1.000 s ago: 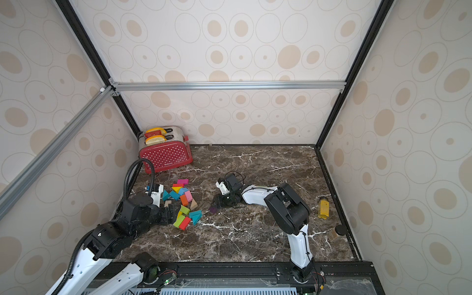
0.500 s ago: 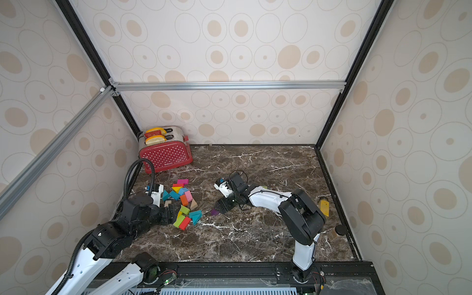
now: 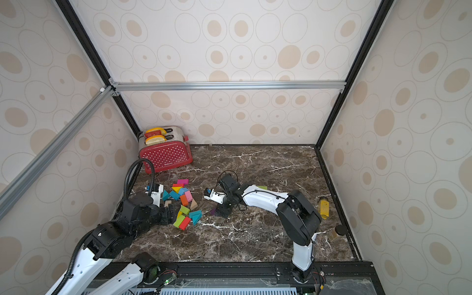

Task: Assemble a piece of candy with building blocks
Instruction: Adjust the building block at the center of the board.

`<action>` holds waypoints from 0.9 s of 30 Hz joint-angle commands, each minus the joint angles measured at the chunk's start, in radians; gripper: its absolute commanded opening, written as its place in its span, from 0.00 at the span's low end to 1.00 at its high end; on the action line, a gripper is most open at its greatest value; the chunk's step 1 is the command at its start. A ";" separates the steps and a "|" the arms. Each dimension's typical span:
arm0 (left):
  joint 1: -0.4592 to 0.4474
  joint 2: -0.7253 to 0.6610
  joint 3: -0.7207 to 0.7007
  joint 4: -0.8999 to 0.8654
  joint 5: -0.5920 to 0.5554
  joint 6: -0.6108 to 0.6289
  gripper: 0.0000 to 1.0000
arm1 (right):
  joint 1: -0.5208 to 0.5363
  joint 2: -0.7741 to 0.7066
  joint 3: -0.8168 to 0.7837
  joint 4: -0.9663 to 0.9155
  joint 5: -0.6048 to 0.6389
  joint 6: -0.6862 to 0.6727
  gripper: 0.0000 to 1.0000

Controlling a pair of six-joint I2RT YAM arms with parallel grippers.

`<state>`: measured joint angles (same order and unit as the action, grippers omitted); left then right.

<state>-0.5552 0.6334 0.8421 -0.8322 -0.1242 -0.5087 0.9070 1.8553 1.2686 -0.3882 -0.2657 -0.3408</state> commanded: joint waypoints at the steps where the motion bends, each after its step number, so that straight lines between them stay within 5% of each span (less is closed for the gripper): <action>1: 0.009 -0.011 0.002 -0.009 -0.021 -0.006 0.79 | 0.005 0.075 0.093 -0.138 0.031 -0.199 0.81; 7: 0.009 -0.012 0.002 -0.009 -0.022 -0.005 0.79 | 0.006 0.144 0.149 -0.167 -0.051 -0.251 0.76; 13: 0.009 -0.014 0.002 -0.010 -0.020 -0.004 0.79 | 0.006 0.185 0.159 -0.164 -0.091 -0.224 0.59; 23: 0.009 -0.014 0.002 -0.010 -0.018 -0.004 0.79 | 0.003 0.146 0.121 -0.121 -0.138 -0.123 0.32; 27: 0.008 -0.015 0.002 -0.009 -0.017 -0.004 0.79 | -0.012 0.147 0.115 -0.107 -0.177 -0.023 0.30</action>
<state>-0.5552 0.6270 0.8417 -0.8322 -0.1326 -0.5087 0.9031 2.0304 1.4010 -0.4938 -0.3962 -0.4526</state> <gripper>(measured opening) 0.792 0.333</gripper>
